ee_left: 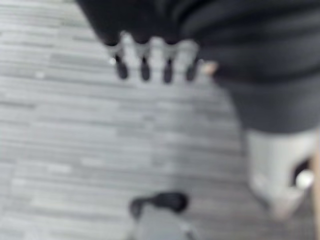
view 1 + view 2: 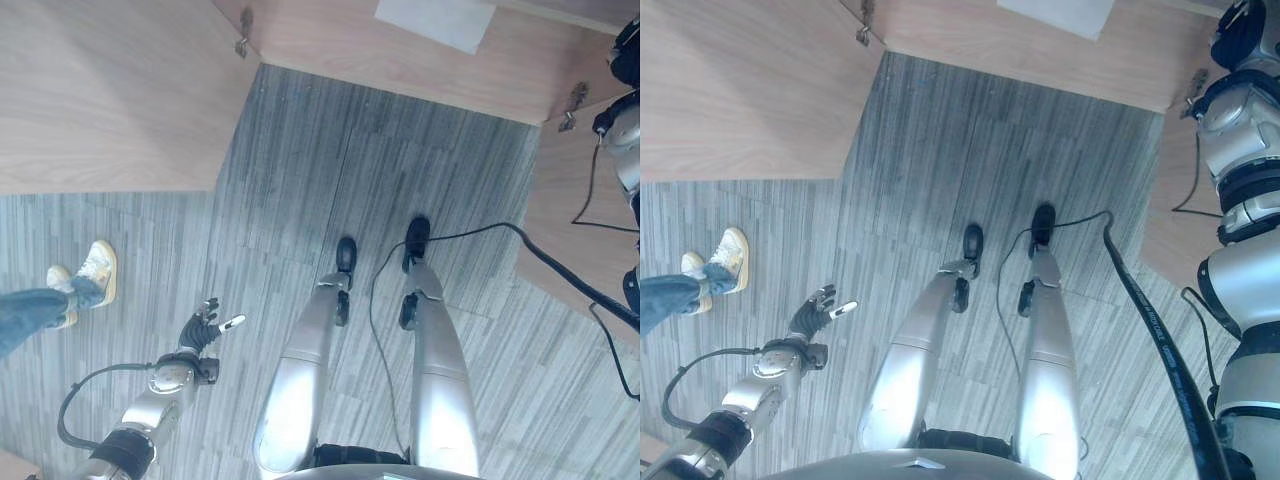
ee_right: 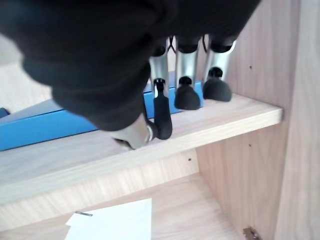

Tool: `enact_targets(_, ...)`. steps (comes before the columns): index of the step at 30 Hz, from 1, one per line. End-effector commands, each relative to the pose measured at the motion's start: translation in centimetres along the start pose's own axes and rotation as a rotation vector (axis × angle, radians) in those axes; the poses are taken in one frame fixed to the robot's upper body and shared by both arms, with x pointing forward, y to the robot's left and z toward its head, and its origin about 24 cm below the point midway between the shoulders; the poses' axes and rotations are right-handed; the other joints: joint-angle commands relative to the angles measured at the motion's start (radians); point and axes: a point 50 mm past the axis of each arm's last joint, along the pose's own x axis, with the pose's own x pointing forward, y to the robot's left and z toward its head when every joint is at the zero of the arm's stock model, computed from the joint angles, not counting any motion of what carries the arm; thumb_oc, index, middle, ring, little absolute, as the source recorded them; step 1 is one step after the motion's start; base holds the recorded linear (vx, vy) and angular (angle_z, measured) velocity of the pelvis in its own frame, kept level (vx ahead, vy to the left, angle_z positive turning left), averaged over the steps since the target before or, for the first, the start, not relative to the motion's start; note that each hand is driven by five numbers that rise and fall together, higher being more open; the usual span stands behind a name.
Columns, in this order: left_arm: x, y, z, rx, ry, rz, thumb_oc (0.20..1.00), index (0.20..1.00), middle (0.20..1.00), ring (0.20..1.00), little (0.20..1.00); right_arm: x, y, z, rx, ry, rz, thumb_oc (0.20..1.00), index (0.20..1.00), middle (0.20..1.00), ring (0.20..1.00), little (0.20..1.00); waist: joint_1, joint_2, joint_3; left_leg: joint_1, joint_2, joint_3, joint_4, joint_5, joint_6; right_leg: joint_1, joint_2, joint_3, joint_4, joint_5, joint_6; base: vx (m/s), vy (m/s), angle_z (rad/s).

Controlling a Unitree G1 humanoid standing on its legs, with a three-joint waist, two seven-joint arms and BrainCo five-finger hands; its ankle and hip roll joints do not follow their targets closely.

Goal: Put the empty folder in the office cabinet

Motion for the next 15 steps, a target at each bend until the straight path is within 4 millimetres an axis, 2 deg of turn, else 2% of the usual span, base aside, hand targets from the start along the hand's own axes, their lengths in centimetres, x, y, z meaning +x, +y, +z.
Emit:
enact_targets(1,-2.1,2.1,-2.5,-0.005,0.073,0.074,1.000,1.000,1.000,1.000,1.000,0.2,-2.9,-0.5,-0.108,-0.064,-0.089,0.200,0.200,0.200,0.200,0.200,0.034,-0.002,-0.035,0.039,-0.022,-0.078,-0.001,-0.082,-0.006,0.051,-0.002,-0.010,-0.004,-0.122,0.024,0.07,-0.088,0.05)
enact_targets(7,-2.5,2.1,-3.8,-0.003,0.096,0.073,1.000,1.000,1.000,1.000,1.000,0.3,-2.8,1.3,-0.157,-0.142,-0.117,0.200,0.200,0.200,0.200,0.200,0.047,-0.003,-0.035,0.033,-0.003,-0.075,0.019,-0.082,-0.019,0.055,-0.001,-0.030,0.034,-0.162,0.005,0.09,-0.080,0.01)
enact_targets(9,-2.6,2.3,-3.9,-0.002,0.103,0.076,1.000,1.000,1.000,1.000,1.000,0.5,-3.3,2.5,-0.181,-0.200,-0.121,0.200,0.200,0.200,0.200,0.200,0.051,-0.003,-0.035,0.022,0.002,-0.075,0.033,-0.086,-0.019,0.047,0.002,-0.034,0.055,-0.177,-0.002,0.11,-0.072,-0.01)
enact_targets(15,-3.0,2.9,-4.5,0.007,0.124,0.084,1.000,1.000,1.000,1.000,1.000,0.5,-3.9,3.0,-0.317,-0.265,-0.115,0.200,0.200,0.200,0.200,0.200,0.054,-0.004,-0.035,0.005,0.008,-0.077,0.063,-0.086,-0.017,0.036,0.017,-0.033,0.127,-0.223,-0.023,0.08,-0.064,0.02)
